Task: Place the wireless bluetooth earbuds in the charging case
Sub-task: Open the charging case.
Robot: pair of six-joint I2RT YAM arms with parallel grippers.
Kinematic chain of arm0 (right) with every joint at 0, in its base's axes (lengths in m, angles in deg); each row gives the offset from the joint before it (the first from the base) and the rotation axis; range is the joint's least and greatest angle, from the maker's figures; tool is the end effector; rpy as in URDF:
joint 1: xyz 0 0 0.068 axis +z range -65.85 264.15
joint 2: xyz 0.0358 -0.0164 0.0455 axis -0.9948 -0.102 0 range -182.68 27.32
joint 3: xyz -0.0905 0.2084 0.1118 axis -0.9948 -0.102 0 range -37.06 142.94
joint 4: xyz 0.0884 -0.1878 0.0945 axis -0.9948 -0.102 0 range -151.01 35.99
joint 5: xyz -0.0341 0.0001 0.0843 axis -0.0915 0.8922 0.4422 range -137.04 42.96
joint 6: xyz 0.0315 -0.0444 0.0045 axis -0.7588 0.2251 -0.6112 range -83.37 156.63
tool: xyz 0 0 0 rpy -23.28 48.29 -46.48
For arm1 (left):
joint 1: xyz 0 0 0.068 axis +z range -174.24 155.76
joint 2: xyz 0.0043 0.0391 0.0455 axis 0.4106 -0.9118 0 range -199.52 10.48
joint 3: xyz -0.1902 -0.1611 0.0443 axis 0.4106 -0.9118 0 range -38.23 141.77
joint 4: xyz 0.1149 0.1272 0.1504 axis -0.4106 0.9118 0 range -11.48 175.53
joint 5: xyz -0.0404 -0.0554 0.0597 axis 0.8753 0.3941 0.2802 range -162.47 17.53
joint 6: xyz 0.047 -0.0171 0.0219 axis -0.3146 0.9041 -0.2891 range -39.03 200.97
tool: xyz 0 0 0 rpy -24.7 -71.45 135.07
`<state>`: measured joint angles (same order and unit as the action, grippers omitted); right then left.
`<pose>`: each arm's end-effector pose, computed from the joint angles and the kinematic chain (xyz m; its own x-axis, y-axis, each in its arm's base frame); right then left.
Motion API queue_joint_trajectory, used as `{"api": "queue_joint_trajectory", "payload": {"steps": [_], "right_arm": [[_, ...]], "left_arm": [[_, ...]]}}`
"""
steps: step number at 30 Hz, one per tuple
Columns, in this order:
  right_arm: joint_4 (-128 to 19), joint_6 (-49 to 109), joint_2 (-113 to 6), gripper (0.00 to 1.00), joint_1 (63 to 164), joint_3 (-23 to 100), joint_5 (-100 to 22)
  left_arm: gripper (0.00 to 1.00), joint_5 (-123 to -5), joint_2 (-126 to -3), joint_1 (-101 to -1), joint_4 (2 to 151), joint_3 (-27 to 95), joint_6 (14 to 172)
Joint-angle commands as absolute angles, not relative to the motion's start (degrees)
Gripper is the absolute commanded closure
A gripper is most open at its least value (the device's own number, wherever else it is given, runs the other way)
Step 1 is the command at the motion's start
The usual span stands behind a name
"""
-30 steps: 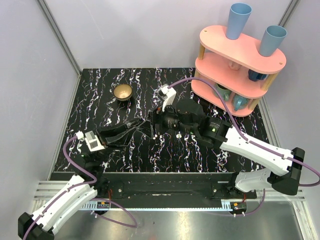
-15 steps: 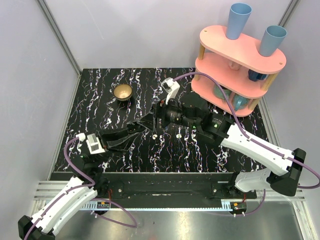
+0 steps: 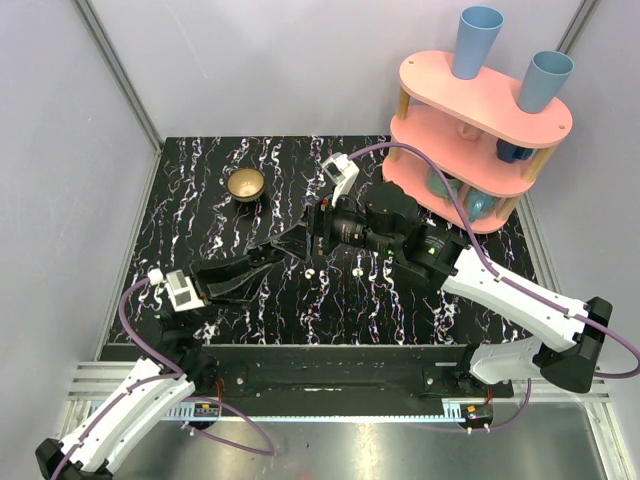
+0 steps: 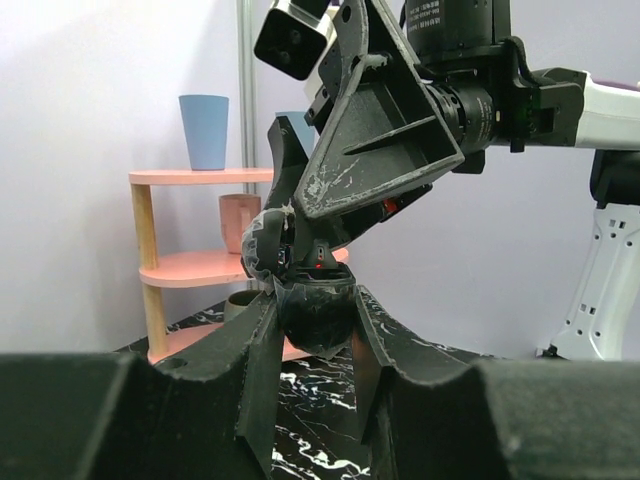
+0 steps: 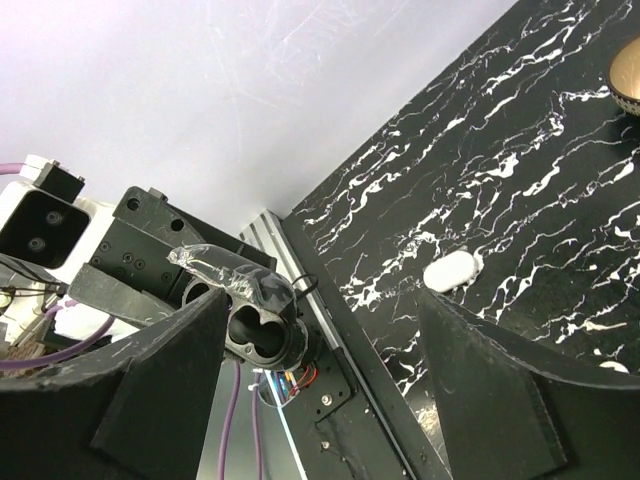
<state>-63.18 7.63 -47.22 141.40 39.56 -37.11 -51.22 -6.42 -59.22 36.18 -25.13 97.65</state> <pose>0.1412 0.2313 0.4023 -0.5049 0.0978 -0.8576 -0.7733 0.3904 0.4997 0.0611 -0.0590 0.2976 0.2689 -0.5148 -0.8140 0.8809 0.4732 -0.0083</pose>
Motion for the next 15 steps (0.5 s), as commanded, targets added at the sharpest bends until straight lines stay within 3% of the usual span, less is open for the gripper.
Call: {"api": "queue_joint_trajectory", "payload": {"steps": [1,9,15], "right_arm": [[-58.76,7.45,-45.63,0.16,140.84,42.12,-35.18],[-57.27,6.92,-43.97,0.16,140.84,42.22,-34.12],[-56.91,6.83,-39.05,0.16,140.84,39.23,-40.35]], "left_arm": [[1.00,-55.33,-3.93,-59.48,36.86,-24.52,96.17],[1.00,-57.62,-2.35,-59.48,39.23,-25.22,96.08],[1.00,-60.52,-0.15,-59.48,43.27,-24.78,93.98]]}}
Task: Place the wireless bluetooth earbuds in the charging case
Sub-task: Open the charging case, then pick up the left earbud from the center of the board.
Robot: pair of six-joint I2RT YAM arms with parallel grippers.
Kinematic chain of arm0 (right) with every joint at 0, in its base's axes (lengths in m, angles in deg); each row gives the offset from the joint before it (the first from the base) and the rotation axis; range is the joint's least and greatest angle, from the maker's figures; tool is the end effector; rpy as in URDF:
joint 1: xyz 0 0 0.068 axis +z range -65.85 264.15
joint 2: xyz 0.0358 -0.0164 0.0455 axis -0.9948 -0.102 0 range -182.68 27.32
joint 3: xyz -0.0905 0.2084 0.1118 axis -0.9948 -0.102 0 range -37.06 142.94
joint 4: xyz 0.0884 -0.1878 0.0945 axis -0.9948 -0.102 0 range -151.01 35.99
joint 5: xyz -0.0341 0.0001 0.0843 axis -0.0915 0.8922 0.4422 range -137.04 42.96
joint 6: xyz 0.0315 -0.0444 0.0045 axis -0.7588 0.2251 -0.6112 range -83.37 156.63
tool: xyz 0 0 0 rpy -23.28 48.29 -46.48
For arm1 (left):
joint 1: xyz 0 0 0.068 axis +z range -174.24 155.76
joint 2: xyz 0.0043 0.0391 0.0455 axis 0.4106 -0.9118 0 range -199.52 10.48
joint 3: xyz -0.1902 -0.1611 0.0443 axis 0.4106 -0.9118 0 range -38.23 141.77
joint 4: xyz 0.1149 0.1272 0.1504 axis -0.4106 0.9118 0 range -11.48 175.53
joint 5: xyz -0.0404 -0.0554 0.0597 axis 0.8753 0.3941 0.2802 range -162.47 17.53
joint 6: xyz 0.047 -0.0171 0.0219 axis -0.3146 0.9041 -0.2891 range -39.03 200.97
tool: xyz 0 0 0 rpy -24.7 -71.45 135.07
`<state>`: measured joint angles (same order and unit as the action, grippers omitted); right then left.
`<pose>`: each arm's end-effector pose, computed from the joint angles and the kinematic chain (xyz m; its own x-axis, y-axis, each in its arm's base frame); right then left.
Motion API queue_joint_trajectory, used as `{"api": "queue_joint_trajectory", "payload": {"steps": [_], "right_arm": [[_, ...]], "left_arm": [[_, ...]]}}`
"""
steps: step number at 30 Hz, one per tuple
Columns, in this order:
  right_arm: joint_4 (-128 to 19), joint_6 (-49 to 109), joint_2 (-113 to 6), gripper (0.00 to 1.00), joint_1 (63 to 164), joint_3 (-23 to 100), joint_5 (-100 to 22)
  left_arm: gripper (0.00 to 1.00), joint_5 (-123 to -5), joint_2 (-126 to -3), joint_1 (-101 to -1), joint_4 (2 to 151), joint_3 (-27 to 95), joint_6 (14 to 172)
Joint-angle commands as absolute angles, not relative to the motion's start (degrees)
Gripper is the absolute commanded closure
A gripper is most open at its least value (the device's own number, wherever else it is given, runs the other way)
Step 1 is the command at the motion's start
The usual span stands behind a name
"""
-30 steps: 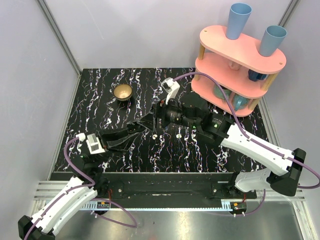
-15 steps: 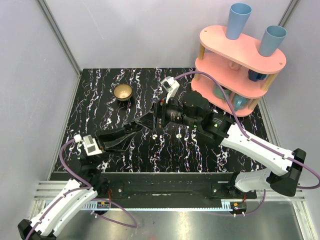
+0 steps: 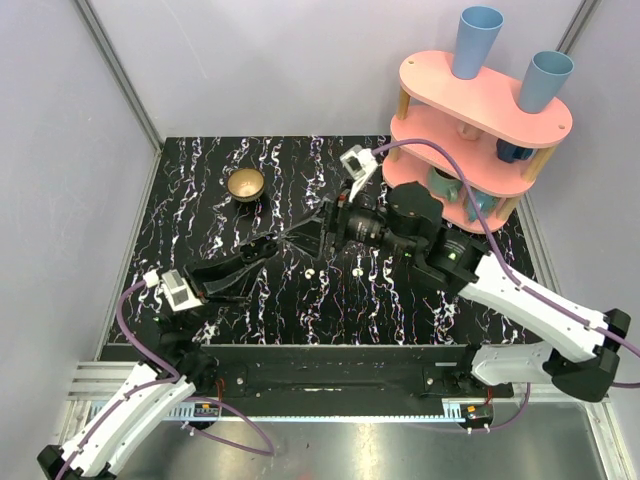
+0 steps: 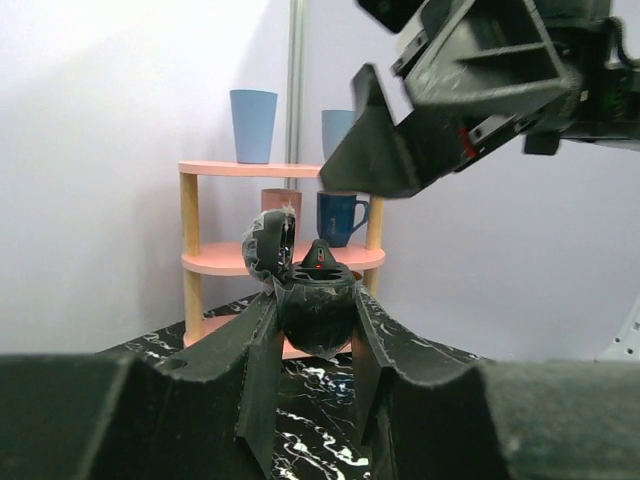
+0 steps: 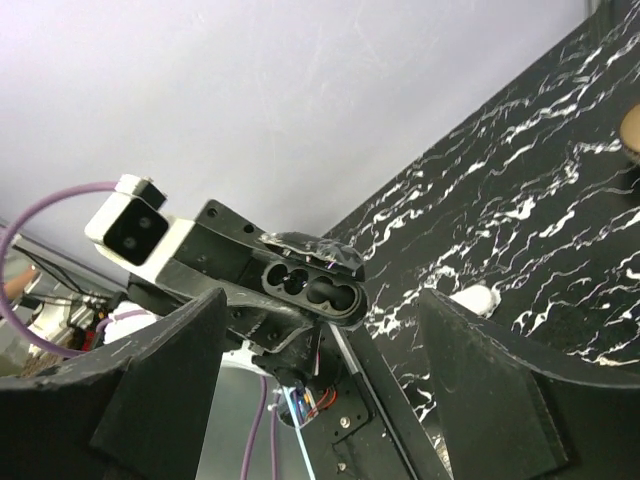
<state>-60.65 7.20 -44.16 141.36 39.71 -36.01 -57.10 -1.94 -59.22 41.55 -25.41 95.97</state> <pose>0.1322 0.2182 0.4210 -0.4674 0.1649 -0.8685 -0.8027 0.3325 0.4951 0.0579 -0.0524 0.2936 0.2926 -0.5094 -0.8092 0.8294 0.5563 -0.0504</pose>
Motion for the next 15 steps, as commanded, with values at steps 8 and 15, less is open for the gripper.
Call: {"api": "queue_joint_trajectory", "payload": {"steps": [8,15], "right_arm": [[-68.86,-3.17,-33.06,0.29,135.05,27.55,-58.83],[-67.99,-8.02,-45.07,0.43,133.01,20.86,-47.24]], "left_arm": [[1.00,-64.74,6.61,-59.48,53.73,-21.28,88.18],[1.00,-65.09,9.43,-59.48,60.59,-18.54,86.41]]}}
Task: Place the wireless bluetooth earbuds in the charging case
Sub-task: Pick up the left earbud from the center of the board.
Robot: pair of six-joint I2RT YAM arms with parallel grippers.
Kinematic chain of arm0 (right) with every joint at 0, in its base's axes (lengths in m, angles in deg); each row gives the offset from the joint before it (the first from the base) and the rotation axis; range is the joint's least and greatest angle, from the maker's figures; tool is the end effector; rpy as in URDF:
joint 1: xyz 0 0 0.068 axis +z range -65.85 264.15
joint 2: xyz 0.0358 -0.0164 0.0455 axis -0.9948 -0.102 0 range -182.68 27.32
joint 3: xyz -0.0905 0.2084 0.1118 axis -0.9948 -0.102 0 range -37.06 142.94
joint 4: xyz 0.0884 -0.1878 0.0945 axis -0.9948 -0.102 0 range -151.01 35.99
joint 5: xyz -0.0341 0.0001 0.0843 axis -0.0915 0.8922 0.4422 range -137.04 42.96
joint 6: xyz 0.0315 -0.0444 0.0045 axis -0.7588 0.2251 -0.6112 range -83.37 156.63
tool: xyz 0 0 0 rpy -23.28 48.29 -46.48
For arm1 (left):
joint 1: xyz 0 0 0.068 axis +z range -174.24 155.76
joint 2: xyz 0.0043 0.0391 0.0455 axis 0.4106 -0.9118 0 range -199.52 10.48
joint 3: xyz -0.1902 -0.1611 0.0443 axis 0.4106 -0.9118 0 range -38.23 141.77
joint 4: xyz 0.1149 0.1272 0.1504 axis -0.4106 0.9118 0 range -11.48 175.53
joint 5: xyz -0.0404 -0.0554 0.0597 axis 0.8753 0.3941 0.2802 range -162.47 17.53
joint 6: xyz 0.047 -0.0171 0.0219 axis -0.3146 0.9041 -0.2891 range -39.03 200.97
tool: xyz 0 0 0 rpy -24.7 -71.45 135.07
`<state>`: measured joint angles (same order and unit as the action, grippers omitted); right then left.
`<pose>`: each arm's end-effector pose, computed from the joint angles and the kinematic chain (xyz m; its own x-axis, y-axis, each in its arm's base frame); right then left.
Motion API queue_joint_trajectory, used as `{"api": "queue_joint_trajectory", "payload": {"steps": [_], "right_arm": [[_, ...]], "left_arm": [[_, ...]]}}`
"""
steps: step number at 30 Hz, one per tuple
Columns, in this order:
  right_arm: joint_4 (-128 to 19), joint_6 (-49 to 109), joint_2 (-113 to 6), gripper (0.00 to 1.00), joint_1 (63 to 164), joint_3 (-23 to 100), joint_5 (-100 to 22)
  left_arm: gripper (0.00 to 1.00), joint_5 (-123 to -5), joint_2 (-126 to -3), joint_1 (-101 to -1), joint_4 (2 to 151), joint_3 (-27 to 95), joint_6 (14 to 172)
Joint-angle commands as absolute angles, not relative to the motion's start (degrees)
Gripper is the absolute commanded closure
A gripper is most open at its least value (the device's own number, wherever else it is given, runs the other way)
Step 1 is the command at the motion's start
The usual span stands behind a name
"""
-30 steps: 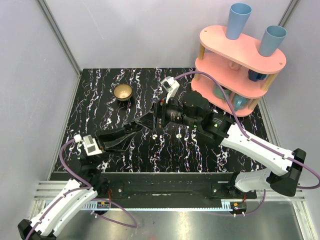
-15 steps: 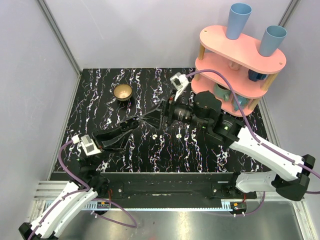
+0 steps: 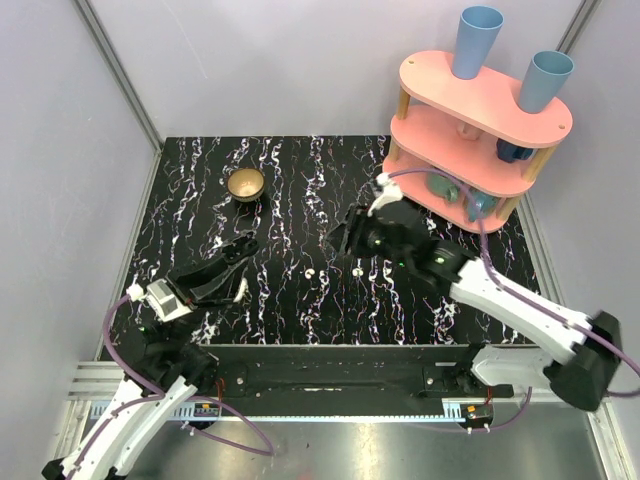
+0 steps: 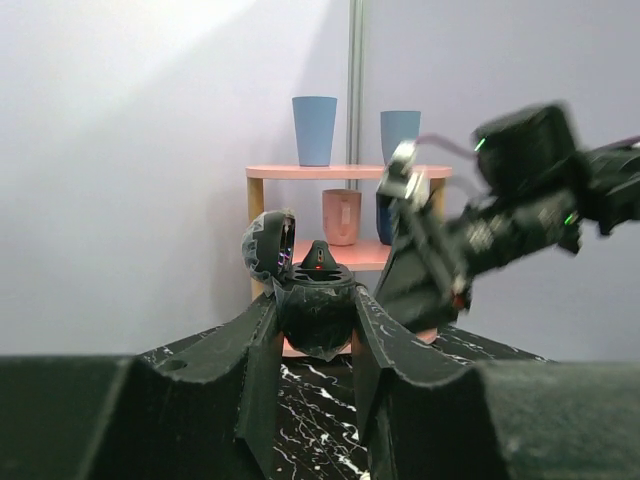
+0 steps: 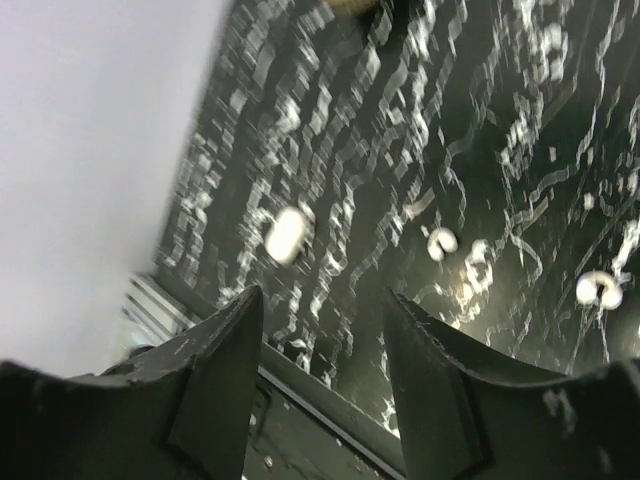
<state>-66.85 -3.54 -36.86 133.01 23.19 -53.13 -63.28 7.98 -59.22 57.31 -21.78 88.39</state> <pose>0.1556 0.1723 0.3465 -0.5850 0.3053 -0.7514 -0.3988 0.6984 0.5943 0.0416 -0.0364 0.2961 0.3809 -0.4223 -0.8225 0.7283 0.6851 -0.0145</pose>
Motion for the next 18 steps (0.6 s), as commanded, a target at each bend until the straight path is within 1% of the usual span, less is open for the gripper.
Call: {"api": "queue_joint_trajectory", "payload": {"steps": [1,3,13,15,17,18], "right_arm": [[-66.07,-9.41,-46.76,0.45,133.10,20.42,-45.13],[-64.30,-10.39,-51.75,0.49,133.36,20.42,-42.40],[-64.12,-12.24,-68.82,0.47,140.48,29.55,-43.88],[-64.12,-12.15,-71.45,0.48,141.01,30.26,-44.40],[-65.00,-11.10,-72.78,0.52,141.19,31.31,-44.66],[-65.96,-10.66,-73.75,0.53,141.19,31.49,-45.45]], "left_arm": [[1.00,-65.09,9.60,-59.48,60.86,-18.45,86.50],[1.00,-65.09,10.04,-59.48,61.38,-18.37,86.59],[1.00,-64.74,11.89,-59.48,63.76,-17.93,87.47],[1.00,-64.65,11.98,-59.48,64.11,-17.84,87.64],[1.00,-64.48,12.24,-59.48,64.46,-17.58,87.73],[1.00,-64.48,12.33,-59.48,64.90,-17.49,87.73]]}}
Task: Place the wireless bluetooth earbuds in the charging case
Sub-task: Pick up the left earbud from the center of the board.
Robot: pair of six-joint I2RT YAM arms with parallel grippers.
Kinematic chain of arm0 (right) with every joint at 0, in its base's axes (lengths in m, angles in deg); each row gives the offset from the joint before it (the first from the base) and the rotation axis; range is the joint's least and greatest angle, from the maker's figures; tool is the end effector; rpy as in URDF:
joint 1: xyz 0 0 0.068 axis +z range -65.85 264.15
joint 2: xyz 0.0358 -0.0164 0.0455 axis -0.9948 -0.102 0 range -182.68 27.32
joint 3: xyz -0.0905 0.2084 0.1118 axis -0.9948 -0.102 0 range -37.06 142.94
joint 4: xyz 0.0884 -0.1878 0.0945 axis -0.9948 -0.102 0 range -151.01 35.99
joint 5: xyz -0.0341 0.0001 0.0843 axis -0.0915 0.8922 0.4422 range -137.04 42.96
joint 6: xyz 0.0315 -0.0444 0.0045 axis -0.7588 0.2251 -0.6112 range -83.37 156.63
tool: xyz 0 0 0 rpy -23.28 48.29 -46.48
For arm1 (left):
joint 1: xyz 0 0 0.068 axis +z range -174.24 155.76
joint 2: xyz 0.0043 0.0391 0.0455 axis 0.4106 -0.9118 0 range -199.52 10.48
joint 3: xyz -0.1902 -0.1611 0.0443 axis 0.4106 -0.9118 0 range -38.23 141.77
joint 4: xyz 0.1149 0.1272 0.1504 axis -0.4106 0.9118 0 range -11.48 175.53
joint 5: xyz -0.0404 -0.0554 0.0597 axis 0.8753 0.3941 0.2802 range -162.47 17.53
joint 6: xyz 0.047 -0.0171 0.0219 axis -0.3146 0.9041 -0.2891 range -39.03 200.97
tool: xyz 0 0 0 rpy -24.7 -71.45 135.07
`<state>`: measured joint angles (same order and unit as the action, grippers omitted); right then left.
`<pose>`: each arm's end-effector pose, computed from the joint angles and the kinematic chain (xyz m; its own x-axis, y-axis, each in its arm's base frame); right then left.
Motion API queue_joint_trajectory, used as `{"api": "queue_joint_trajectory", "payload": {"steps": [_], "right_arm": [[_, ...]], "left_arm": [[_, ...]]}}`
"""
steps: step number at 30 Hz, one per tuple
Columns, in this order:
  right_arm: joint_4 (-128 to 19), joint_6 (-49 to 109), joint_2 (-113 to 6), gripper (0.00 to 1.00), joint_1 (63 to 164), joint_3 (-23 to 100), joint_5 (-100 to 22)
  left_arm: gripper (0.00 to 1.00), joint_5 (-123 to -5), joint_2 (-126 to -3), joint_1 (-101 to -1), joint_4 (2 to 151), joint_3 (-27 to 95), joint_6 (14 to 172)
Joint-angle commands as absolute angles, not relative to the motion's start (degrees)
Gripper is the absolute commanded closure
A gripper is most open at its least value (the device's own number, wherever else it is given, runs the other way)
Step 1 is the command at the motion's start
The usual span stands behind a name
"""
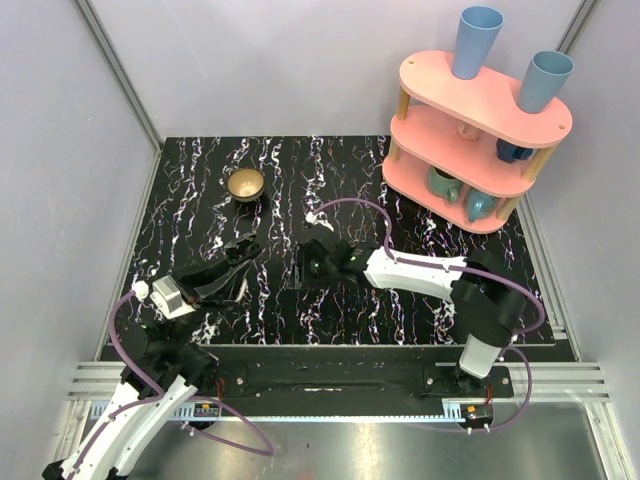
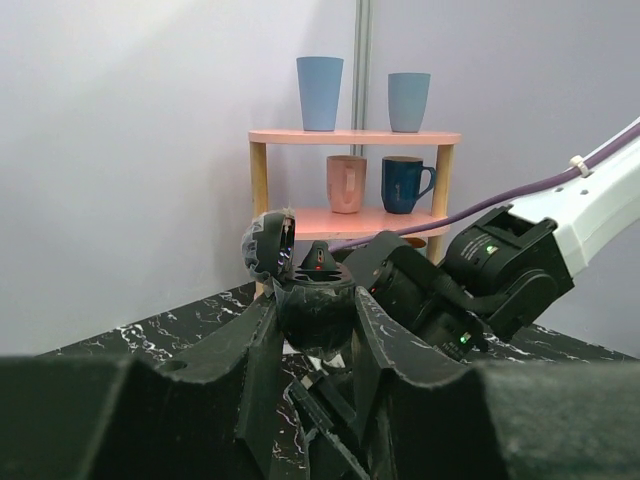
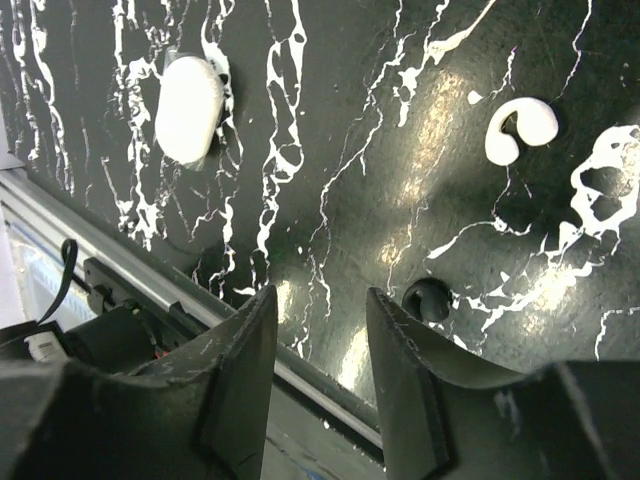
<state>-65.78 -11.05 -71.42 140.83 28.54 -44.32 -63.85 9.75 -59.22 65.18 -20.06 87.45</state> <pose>0.1870 0.2877 0.2123 -0.8919 -0.0123 -0.4521 -0.2878 0.7866 0.5463 0.0398 -0.0346 0.2928 0.3407 -0.3747 -0.8623 0.7154 0.6984 -0.0208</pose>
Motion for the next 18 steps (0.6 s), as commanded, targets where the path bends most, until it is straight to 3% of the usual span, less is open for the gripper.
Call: {"api": "queue_joint_trajectory", "payload": {"steps": [1,15,18], "right_arm": [[-66.14,-9.09,-74.02,0.53,141.19,31.58,-45.72],[-74.48,9.19,-79.72,0.58,140.66,37.37,-41.58],[-75.19,11.30,-80.52,0.63,140.57,37.99,-41.94]], "left_arm": [[1.00,-64.39,12.33,-59.48,65.25,-17.49,87.73],[1.00,-64.65,13.12,-59.48,66.92,-17.31,88.00],[1.00,-64.65,13.03,-59.48,67.10,-17.05,88.00]]}}
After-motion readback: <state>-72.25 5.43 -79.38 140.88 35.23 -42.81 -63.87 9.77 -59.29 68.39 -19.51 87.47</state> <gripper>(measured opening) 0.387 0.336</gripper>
